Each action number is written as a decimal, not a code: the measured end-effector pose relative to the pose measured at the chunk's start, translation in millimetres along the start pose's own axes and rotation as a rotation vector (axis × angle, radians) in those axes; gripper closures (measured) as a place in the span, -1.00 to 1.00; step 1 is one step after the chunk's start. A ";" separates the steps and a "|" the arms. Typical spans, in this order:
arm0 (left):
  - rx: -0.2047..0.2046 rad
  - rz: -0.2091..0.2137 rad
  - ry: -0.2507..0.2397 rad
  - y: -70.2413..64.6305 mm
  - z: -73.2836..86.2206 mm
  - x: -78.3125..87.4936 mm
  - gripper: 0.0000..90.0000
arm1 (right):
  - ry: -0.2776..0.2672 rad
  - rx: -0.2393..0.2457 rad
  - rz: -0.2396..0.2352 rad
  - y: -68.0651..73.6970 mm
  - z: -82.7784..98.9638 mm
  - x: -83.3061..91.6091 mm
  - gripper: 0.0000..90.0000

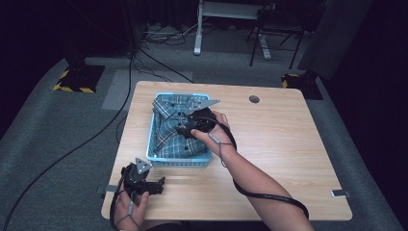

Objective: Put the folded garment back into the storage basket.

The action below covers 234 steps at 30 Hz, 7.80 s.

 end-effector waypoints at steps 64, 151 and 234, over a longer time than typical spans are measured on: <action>0.001 0.001 0.002 0.0 -0.1 0.1 -0.99 | -0.070 0.030 0.108 -43.2 27.4 146.8 -0.49; -0.008 0.007 0.003 0.4 1.2 1.2 -1.00 | -0.025 -0.076 0.336 -116.5 169.9 253.2 -0.63; -0.007 0.007 0.004 0.5 1.0 1.1 -0.99 | 0.096 -0.292 0.364 -135.7 350.2 240.9 -0.73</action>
Point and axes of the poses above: each handheld gripper's, and its own axes: x roughly backward along the jaws, z roughly out of its underside, y roughly to its left, the point moved 6 cm from there along -x, roughly forward along the jaws, and after that the axes turned 6 degrees about y, right-handed, at the moved point
